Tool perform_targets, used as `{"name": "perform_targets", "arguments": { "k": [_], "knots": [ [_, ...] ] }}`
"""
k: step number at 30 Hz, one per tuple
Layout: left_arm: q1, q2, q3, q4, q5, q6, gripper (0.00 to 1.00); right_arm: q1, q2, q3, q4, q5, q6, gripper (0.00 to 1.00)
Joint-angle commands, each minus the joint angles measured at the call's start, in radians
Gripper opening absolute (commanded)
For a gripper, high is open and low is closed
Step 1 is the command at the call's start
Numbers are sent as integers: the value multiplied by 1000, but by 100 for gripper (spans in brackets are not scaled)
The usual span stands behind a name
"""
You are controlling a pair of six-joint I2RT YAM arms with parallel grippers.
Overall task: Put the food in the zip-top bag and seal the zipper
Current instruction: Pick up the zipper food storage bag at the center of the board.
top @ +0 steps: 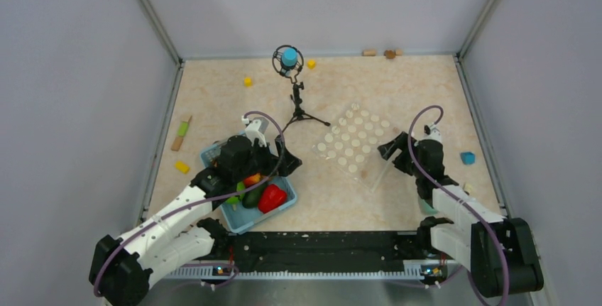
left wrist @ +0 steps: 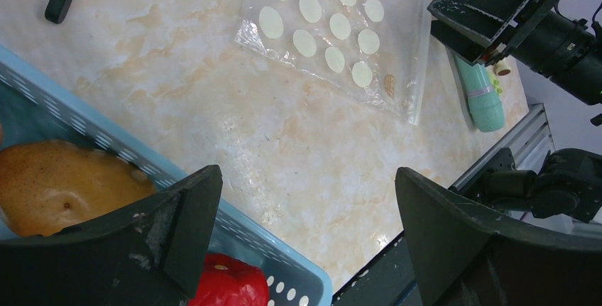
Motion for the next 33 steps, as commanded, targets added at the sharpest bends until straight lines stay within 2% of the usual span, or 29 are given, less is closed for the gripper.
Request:
{"name": "perform_targets", "arguments": {
  "k": [1, 8, 15, 21, 26, 30, 33],
  "knots": [
    [-8, -8, 0, 50, -13, 10, 97, -7, 32, -16, 130, 49, 42, 82],
    [-13, 3, 3, 49, -16, 7, 97, -6, 104, -17, 212, 62, 104, 78],
    [-17, 11, 3, 49, -19, 6, 96, -6, 158, -42, 330, 113, 193, 62],
    [-25, 20, 7, 50, -21, 7, 96, -6, 204, -37, 360, 151, 241, 37],
    [-31, 28, 18, 41, -24, 6, 96, -6, 219, -25, 382, 136, 235, 0],
    [-41, 25, 27, 38, -29, 7, 96, 22, 163, 27, 304, 79, 131, 0],
    [-53, 31, 36, 30, -37, 7, 96, 84, 51, 95, 85, 137, 38, 0]
  ]
}}
